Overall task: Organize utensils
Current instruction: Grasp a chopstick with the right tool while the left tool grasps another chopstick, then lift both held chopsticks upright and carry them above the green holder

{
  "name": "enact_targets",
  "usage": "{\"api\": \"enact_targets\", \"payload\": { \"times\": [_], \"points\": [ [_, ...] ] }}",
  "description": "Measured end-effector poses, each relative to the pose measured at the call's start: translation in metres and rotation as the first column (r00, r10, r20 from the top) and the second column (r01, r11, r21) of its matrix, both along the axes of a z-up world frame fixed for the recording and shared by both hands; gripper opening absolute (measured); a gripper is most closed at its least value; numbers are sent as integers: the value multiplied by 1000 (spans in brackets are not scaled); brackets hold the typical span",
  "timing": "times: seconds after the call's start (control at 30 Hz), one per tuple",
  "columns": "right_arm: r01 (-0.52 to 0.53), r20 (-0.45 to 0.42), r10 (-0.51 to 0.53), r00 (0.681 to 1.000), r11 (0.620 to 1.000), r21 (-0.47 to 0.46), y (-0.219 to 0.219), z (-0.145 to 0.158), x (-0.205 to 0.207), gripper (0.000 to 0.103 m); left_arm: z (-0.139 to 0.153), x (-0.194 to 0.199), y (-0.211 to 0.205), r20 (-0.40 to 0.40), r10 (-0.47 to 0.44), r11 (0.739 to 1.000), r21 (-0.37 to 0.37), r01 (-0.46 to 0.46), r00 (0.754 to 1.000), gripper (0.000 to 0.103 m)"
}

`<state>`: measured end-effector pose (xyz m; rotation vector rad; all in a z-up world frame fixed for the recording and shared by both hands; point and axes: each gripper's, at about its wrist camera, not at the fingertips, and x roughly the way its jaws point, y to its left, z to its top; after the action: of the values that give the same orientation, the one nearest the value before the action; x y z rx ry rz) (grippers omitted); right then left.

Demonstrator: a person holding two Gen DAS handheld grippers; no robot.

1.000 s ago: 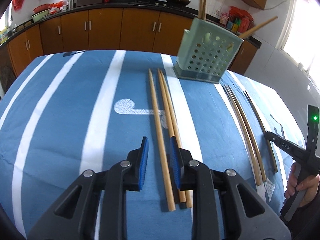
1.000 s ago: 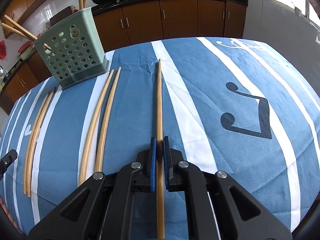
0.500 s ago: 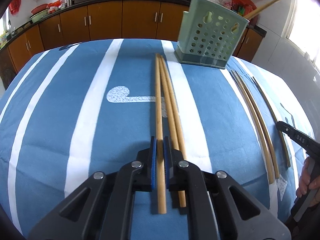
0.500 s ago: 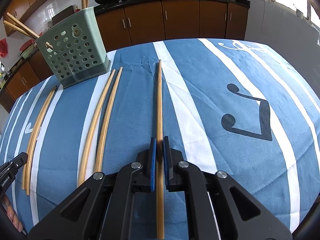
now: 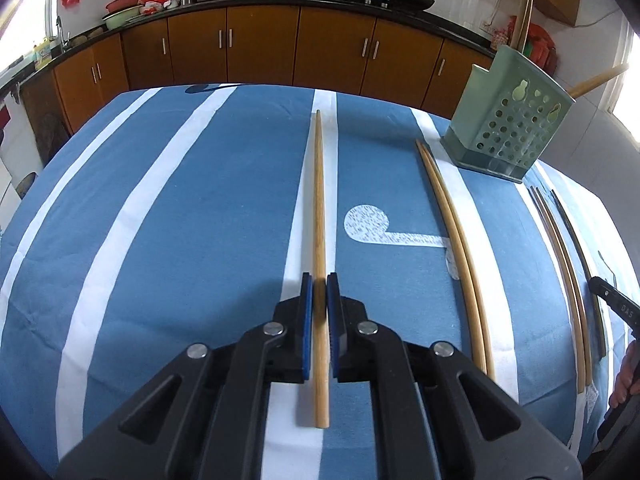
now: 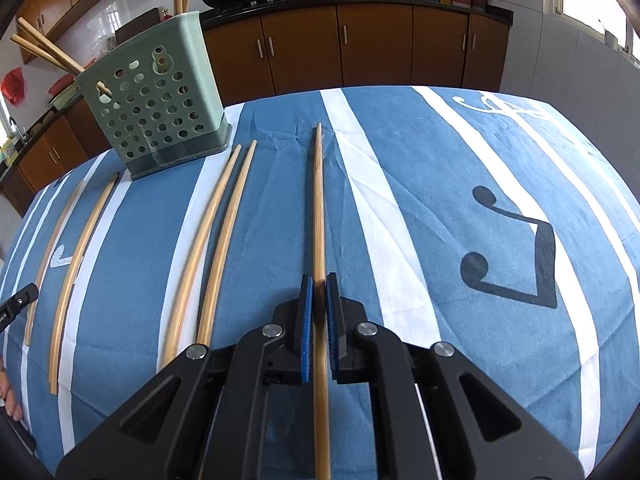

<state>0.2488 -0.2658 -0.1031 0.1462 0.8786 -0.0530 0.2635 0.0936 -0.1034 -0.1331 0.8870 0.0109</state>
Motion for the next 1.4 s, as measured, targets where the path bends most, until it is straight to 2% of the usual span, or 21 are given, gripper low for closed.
{"api": "enact_targets", "payload": {
  "times": [0.57, 0.7, 0.9, 1.0, 1.07, 1.2, 1.4],
  "points": [
    [-6, 17, 6, 1000, 1000, -12, 1, -1, -4, 8, -1, -1, -2, -3, 4, 1000, 8, -4, 1000, 10],
    [-12, 16, 13, 1000, 1000, -15, 1, -1, -12, 8, -1, -7, -6, -5, -11, 999, 32, 11, 1000, 14],
    [-14, 15, 14, 1000, 1000, -11, 0, 0, -20, 8, -1, -11, -6, -5, -8, 999, 39, 8, 1000, 15],
    [-15, 14, 15, 1000, 1000, -9, 0, 0, -21, 8, -1, -12, -7, -6, -7, 999, 38, 8, 1000, 14],
    [-18, 15, 18, 1000, 1000, -7, 0, 0, -23, 8, -1, -13, -7, -7, -7, 999, 42, 8, 1000, 9],
    [-14, 25, 14, 1000, 1000, 8, -3, 5, -27, 8, 1, -16, -4, -25, -24, 999, 30, 25, 999, 8],
    [-1, 121, -3, 993, 999, 33, -13, 37, -39, 7, 35, -26, 3, 71, -20, 1000, 2, 19, 997, 8]
  ]
}}
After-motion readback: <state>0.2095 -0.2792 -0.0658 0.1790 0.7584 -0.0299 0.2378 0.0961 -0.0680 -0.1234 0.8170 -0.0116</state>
